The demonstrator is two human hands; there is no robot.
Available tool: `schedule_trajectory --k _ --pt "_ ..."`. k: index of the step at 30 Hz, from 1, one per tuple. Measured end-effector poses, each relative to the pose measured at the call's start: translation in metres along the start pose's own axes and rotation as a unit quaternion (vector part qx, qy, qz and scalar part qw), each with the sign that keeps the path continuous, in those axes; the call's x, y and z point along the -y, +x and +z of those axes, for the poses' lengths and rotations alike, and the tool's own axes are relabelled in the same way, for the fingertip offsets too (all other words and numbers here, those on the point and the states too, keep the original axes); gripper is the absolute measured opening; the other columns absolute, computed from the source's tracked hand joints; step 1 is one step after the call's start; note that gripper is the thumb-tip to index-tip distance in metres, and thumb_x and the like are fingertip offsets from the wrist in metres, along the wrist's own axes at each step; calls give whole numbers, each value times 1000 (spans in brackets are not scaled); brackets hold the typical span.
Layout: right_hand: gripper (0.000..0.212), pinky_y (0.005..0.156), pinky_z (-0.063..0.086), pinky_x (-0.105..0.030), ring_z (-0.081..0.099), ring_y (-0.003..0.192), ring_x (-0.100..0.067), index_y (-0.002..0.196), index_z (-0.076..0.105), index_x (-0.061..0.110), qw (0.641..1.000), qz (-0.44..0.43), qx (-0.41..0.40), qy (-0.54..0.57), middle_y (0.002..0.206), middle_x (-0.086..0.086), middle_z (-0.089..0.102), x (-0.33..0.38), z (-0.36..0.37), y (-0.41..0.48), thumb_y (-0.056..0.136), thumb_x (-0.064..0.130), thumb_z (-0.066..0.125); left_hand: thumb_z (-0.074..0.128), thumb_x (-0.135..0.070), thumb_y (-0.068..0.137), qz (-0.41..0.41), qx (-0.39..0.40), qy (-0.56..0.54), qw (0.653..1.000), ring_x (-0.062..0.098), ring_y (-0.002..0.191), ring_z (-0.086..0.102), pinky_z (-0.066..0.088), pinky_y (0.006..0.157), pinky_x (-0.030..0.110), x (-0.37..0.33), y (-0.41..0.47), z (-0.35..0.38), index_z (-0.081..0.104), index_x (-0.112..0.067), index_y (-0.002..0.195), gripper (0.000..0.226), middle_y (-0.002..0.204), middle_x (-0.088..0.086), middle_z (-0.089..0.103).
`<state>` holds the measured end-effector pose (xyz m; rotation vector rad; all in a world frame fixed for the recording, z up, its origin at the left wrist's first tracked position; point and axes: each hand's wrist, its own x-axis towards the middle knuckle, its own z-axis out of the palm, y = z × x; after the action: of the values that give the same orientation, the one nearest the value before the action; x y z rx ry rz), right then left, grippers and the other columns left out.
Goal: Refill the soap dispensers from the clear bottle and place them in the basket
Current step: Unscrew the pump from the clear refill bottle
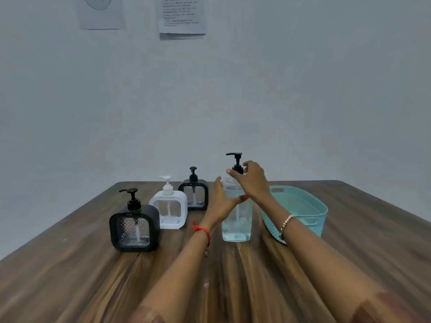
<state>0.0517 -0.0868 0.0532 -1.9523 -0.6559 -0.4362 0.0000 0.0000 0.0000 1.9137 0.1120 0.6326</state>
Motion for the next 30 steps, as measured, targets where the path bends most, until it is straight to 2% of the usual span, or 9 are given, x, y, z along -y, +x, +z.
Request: schedule_trajectory --k 3,8,14,17,19,22,25,27,30 --pt "36 66 41 -33 60 86 -32 72 54 12 1000 -11 11 -26 84 -13 62 -2 4 11 75 44 69 75 -30 77 8 -3 -16 1000 22 134 38 35 109 37 1 7 2 20 -9 145 90 147 9 35" --pt "21 59 40 -25 59 70 -23 70 61 2 997 -5 56 50 71 -10 63 -2 -7 17 80 17 70 67 -36 82 6 23 -3 1000 29 134 38 34 111 49 17 22 4 16 -10 144 85 147 15 35" --pt "22 75 47 -13 61 88 -16 105 66 2 971 -15 187 147 100 -15 67 -12 -28 29 83 3 63 66 -29 85 20 31 11 999 27 131 40 36 109 45 15 24 2 19 -5 140 76 141 14 39" --pt "33 91 46 -22 59 101 -21 120 55 -2 957 21 216 195 117 -17 61 -18 -30 33 87 -4 54 66 -30 85 23 29 12 999 28 133 38 35 110 46 15 23 1 17 -6 142 79 144 16 36" --pt "41 90 45 -28 57 97 -19 125 49 -6 957 45 192 211 117 -22 59 -19 -29 33 86 1 58 65 -31 86 26 29 14 999 27 135 36 33 111 46 15 21 2 12 -6 144 83 147 15 32" --pt "34 70 42 -25 55 74 -13 90 64 -3 980 31 131 146 85 -12 60 -7 -23 23 72 22 78 64 -29 87 26 28 5 999 27 137 33 31 113 45 14 18 3 9 -6 146 84 150 14 28" --pt "26 55 41 -13 55 59 -8 56 59 7 993 12 82 87 65 -5 61 3 -18 20 66 14 82 64 -30 87 26 27 -5 999 27 140 28 29 114 46 15 17 4 7 -7 147 86 153 14 23" --pt "14 60 47 -10 60 64 -9 77 68 -5 986 53 84 131 72 -7 66 4 -18 25 67 -1 78 64 -30 86 24 33 -9 999 27 138 32 31 113 47 17 18 4 6 -7 146 87 152 15 26" --pt "40 75 54 -23 64 75 -19 111 58 -15 951 136 123 251 83 -12 65 3 -24 28 72 -18 63 65 -33 85 19 38 -7 999 29 136 35 32 112 48 18 19 3 8 -7 145 86 149 16 29"
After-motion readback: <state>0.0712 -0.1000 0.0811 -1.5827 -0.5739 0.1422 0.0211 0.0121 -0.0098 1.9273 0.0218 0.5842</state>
